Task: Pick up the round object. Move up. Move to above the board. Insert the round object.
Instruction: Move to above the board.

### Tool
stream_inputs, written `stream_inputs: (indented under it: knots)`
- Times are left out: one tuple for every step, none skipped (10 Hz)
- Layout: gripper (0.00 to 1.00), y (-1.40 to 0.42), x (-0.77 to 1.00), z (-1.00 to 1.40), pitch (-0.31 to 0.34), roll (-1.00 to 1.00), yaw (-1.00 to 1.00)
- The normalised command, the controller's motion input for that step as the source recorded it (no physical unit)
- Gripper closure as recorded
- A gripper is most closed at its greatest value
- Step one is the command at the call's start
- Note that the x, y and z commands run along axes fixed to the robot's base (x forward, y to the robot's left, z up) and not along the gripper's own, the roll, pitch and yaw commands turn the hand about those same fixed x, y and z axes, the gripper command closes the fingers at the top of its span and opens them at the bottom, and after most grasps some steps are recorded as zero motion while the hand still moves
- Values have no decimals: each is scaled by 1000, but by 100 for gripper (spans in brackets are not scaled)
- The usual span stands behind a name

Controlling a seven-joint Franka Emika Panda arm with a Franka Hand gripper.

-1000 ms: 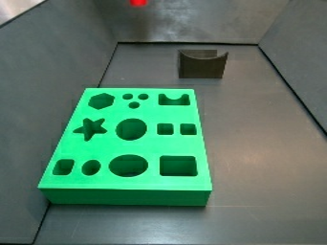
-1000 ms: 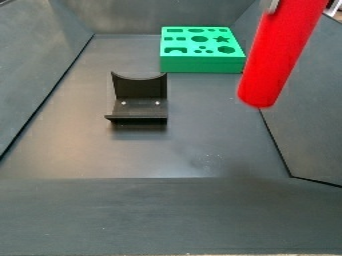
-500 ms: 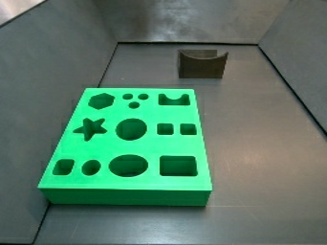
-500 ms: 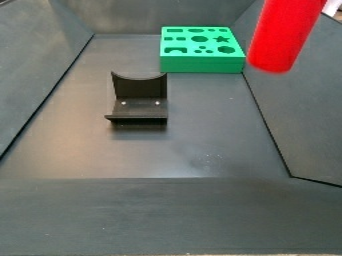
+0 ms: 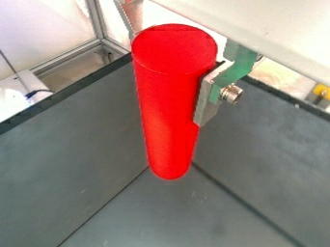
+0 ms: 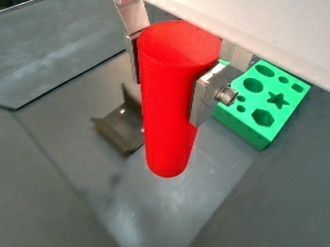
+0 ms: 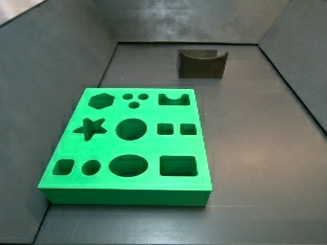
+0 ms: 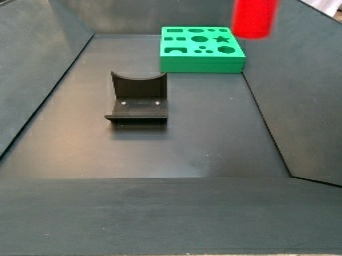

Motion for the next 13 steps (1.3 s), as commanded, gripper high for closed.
stream_inputs:
  knots:
    - [100,-1000,178,15,41,55,-53]
    - [100,-1000,176,17,25,14,-16]
    - [100,-1000,176,19,19,-5,-7]
    - [100,-1000,177,20,15,-16,-5]
    - [100,-1000,181,23,24,2,2]
    - [100,-1000,185,24,29,0,10]
    - [100,-1000,197,23,41,-20,7]
    - [100,-1000,204,24,49,-8,8]
    - [100,-1000,213,26,58,-5,9]
    - [100,-1000,220,27,65,-21,7]
    - [100,-1000,234,30,74,2,9]
    - [100,-1000,250,33,83,5,11]
    - [100,-1000,278,42,97,5,5]
